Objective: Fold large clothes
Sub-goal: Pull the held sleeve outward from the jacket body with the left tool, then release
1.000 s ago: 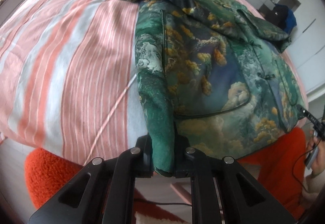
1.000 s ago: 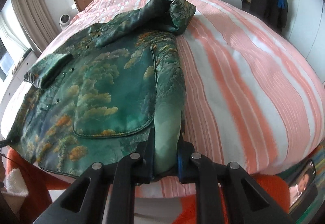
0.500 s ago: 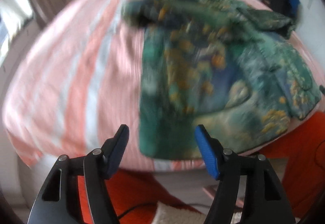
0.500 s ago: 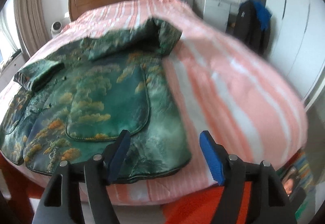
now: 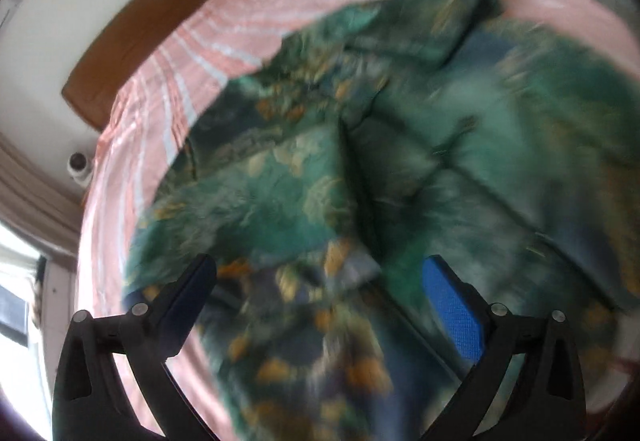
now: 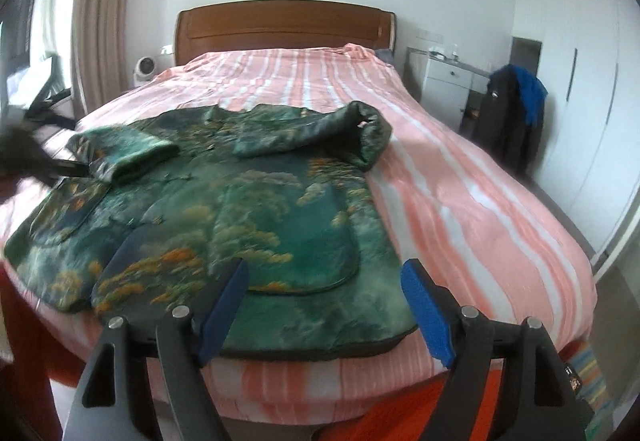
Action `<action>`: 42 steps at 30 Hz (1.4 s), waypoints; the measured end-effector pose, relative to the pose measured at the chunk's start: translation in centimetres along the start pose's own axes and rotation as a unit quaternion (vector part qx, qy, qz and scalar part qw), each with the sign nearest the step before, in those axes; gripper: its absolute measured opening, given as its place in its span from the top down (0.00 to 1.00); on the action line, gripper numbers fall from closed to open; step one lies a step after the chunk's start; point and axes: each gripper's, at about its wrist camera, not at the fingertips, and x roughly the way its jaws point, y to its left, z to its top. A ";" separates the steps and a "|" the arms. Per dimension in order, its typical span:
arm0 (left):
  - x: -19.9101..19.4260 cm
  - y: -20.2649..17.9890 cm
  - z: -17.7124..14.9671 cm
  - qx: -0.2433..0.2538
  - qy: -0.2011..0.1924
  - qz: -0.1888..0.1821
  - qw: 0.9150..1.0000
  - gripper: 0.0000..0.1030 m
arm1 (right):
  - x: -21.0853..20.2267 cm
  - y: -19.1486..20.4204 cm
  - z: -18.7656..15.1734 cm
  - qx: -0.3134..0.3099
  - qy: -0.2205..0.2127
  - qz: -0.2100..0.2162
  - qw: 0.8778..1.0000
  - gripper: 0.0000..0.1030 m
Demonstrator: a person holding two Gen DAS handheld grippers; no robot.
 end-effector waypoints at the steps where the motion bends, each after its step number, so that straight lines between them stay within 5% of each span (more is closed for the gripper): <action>1: 1.9 0.4 0.3 -0.019 0.015 -0.001 1.000 0.00 | -0.2 0.3 -0.3 -0.008 -0.003 0.001 1.000 0.24; 4: 4.9 2.6 0.3 -0.097 0.031 -0.018 0.995 0.04 | -0.5 0.6 -1.2 -0.016 -0.005 0.008 1.000 0.24; 5: 5.0 3.2 0.1 -0.121 0.028 -0.033 0.992 0.25 | -0.4 0.4 -1.6 -0.008 0.000 0.014 1.000 0.24; 6: 4.9 4.2 -0.1 -0.151 0.027 -0.057 0.987 0.63 | -0.4 0.3 -1.8 -0.002 0.004 0.018 1.000 0.24; 7: 4.8 4.9 -0.2 -0.173 0.030 -0.071 0.982 0.81 | -0.3 0.1 -1.9 0.003 0.006 0.021 1.000 0.24; 11: 0.8 9.4 -1.8 -0.243 -0.018 -0.060 0.968 0.86 | -0.4 -0.2 -2.0 0.011 -0.004 0.027 1.000 0.24; 14: -2.2 14.8 -4.8 -0.318 -0.042 -0.027 0.947 0.87 | -0.3 0.1 -1.9 0.008 -0.009 0.034 0.999 0.24; 17: -3.9 21.0 -9.7 -0.409 -0.044 0.028 0.911 0.87 | 0.0 0.8 -2.0 -0.005 -0.004 0.045 0.999 0.24; 21: -3.7 27.3 -18.2 -0.518 -0.013 0.089 0.850 0.88 | 0.2 1.6 -1.9 -0.012 -0.004 0.055 0.998 0.24; 26: -2.2 30.9 -28.1 -0.594 0.053 0.167 0.785 0.89 | 0.5 2.7 -2.0 -0.028 0.005 0.062 0.998 0.24; 29: -1.4 31.6 -31.9 -0.620 0.084 0.186 0.758 0.89 | 0.7 3.4 -2.2 -0.037 0.014 0.068 0.997 0.24; 32: -0.6 31.4 -34.2 -0.628 0.102 0.187 0.748 0.90 | 1.0 3.8 -2.4 -0.042 0.022 0.069 0.997 0.24; 37: 0.4 30.7 -33.5 -0.602 0.114 0.200 0.765 0.89 | 1.4 3.8 -2.5 -0.041 0.033 0.067 0.996 0.24; 40: 0.4 30.6 -33.9 -0.609 0.119 0.194 0.760 0.88 | 1.6 3.6 -2.6 -0.033 0.038 0.066 0.997 0.24; 42: 0.1 31.5 -33.6 -0.613 0.129 0.199 0.754 0.79 | 1.6 3.1 -2.4 -0.024 0.038 0.066 0.997 0.24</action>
